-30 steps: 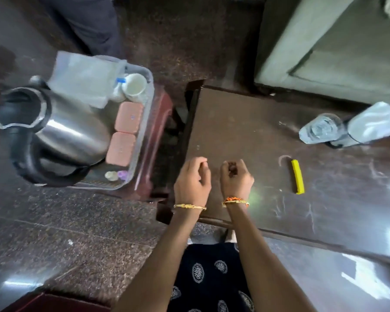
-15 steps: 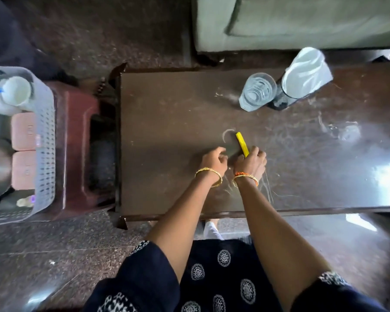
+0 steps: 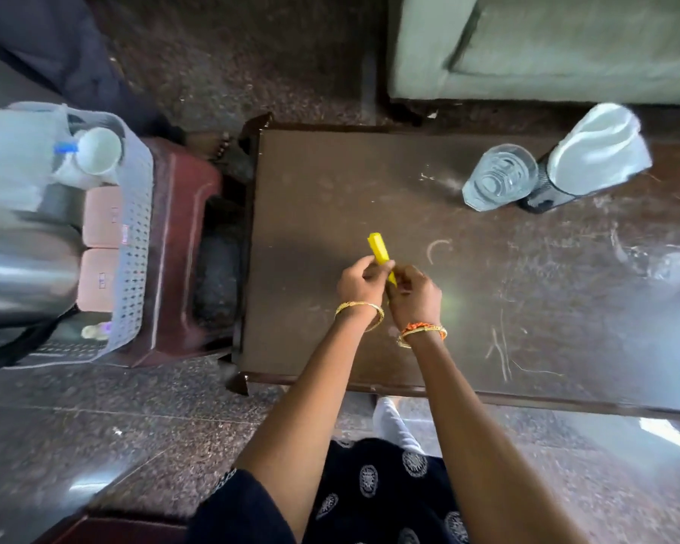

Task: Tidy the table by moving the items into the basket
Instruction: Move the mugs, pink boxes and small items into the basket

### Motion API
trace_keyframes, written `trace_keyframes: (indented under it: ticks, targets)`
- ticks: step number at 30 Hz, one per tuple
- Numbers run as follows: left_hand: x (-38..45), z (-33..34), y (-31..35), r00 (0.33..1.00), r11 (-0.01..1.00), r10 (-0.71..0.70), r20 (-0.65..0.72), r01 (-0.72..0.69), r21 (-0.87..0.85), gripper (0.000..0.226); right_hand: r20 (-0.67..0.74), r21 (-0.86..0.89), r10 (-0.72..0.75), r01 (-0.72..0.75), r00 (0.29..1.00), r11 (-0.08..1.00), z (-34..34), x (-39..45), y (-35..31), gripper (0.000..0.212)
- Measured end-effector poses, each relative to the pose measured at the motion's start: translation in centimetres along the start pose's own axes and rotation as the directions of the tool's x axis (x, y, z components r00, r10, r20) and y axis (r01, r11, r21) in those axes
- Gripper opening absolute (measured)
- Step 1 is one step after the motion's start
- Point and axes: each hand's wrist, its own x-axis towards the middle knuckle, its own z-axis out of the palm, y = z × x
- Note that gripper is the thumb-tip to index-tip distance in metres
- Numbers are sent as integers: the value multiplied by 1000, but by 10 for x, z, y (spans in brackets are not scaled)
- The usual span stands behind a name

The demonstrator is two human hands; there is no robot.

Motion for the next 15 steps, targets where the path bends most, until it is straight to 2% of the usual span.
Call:
trace_keyframes:
  ticks: [5,10,12,15]
  targets:
    - [3,-95,2,966,957,-36,-258,-42,-288,19,225,54,-90,80,970,995,36,-26,-68,18]
    - [-3,-188,3,907,879,-50,-418,-158,-449,22,328,71,-297,290,897,954,68,-44,-146,32]
    - [-11,-223,1,876,871,-14,-482,-225,-436,25,352,37,-364,375,863,926,81,-49,-180,36]
    - [-21,-264,-8,811,924,138,-569,-311,-220,12,411,-5,-444,489,797,872,102,-53,-228,35]
